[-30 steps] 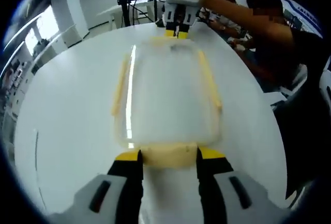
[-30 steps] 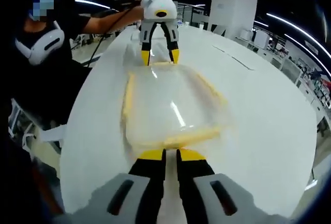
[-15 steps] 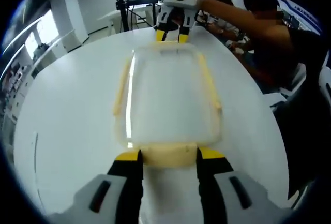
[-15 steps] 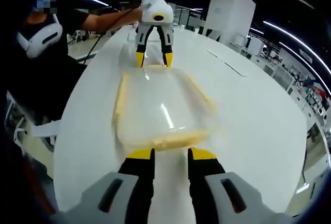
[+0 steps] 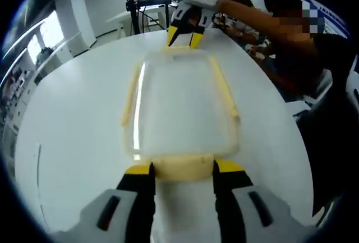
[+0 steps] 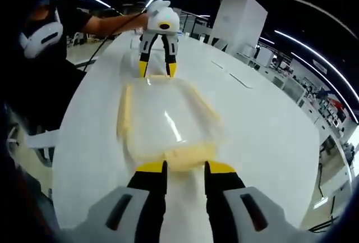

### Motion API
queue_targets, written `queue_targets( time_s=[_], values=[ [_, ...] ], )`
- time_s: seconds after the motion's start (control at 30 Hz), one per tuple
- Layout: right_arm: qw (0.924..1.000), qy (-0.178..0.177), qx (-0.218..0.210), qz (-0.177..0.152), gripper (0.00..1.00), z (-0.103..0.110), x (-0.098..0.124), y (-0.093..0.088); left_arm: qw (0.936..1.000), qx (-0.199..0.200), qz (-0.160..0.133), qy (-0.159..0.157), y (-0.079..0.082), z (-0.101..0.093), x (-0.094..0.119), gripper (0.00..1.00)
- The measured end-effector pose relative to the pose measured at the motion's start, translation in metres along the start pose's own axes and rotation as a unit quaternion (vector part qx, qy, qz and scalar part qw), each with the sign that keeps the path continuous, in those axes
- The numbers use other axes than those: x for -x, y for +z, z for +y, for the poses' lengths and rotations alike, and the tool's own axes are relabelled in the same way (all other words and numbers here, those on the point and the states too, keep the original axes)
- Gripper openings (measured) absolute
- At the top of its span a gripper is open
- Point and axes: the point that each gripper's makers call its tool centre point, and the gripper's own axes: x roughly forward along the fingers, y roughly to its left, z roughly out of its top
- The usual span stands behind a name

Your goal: Snap each plastic latch of the storage box into its locked position after aligning the lid with the box until every specified latch is closed and the lid sits flush.

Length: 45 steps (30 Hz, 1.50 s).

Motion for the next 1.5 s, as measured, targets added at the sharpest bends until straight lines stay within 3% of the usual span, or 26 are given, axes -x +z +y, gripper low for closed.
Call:
queue_targets(
  time_s=[0.2, 0.37, 0.6, 1.0, 1.5],
  values=[
    [0.9999, 0.005, 0.008, 0.013, 0.29, -0.001, 0.001, 0.001, 1.0, -0.003, 0.001, -0.002, 0.0, -0.001, -0.001, 0.4],
    [0.9984, 0.017, 0.027, 0.046, 0.35, 0.0, 0.001, -0.001, 0.9999, -0.01, 0.002, -0.007, 0.0, -0.002, -0.001, 0.4],
    [0.9929, 0.055, 0.047, 0.094, 0.4, 0.009, -0.006, -0.003, 0.9997, -0.018, 0.009, -0.014, -0.001, -0.002, -0.002, 0.4],
    [0.986, 0.103, 0.04, 0.125, 0.49, 0.009, -0.015, -0.007, 0.9993, -0.027, 0.017, -0.021, -0.001, -0.002, -0.002, 0.4],
    [0.9699, 0.154, 0.042, 0.184, 0.42, 0.018, -0.018, -0.009, 0.999, -0.031, 0.021, -0.026, -0.002, -0.002, -0.001, 0.4]
  ],
)
